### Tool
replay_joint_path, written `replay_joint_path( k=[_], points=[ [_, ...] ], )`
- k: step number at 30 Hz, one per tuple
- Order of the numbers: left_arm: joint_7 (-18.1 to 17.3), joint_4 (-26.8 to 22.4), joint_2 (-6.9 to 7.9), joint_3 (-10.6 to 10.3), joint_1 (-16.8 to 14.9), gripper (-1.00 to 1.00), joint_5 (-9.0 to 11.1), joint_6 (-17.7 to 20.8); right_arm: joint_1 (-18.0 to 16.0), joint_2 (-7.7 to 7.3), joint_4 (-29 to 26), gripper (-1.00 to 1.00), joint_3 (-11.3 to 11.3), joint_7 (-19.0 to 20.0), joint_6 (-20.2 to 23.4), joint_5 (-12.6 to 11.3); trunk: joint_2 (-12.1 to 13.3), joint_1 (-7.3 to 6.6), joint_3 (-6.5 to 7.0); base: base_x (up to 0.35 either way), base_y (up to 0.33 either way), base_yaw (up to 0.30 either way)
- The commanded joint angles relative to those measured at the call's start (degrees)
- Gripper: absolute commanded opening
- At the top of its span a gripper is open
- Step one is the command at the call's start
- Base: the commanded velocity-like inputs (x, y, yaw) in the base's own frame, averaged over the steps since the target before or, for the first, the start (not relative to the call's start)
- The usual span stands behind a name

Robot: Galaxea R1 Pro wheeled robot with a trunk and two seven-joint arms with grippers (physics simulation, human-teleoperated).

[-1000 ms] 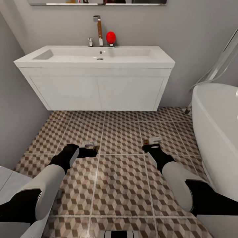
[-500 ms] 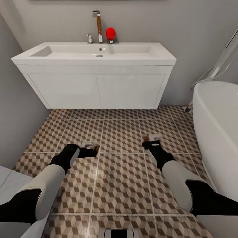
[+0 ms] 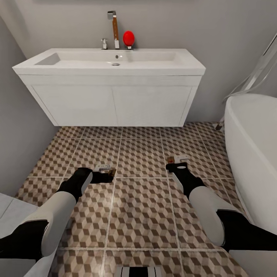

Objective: Take the four mousetraps from the cabinet in the bathroom and place them on the bathroom floor. Make sure all four end up on the same floor surface, and ensure that at least two of them are either under or directly next to the same bathroom sink.

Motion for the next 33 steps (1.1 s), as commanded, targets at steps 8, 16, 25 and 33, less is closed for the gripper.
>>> replay_joint_path(
  k=[8, 16, 25, 33],
  points=[
    [-0.3, -0.2, -0.09, 0.3, 0.0, -1.00, -0.5, 0.6, 0.0, 0.12, 0.0, -1.00, -0.5, 0.0, 0.7, 0.2, 0.0, -0.01, -0.69, 0.000, 0.000, 0.000],
    [-0.3, -0.9, -0.71, 0.2, 0.0, -1.00, -0.6, 0.7, 0.0, 0.06, 0.0, -1.00, -0.5, -0.1, 0.5, 0.1, 0.0, -0.01, -1.42, 0.000, 0.000, 0.000],
    [-0.3, -2.4, -0.92, 0.2, 0.0, -1.00, -0.6, 0.8, 0.0, 0.01, 0.0, -1.00, -0.5, -0.2, 0.3, 0.1, 0.0, -0.01, -1.88, 0.001, 0.000, 0.000],
    [2.4, -1.9, -1.00, -0.4, 0.0, -1.00, -1.9, 0.7, 0.0, 0.08, 0.1, -1.00, -0.5, -0.2, 0.2, 0.0, 0.0, -0.01, -1.92, 0.186, 0.000, 0.000]
  ],
)
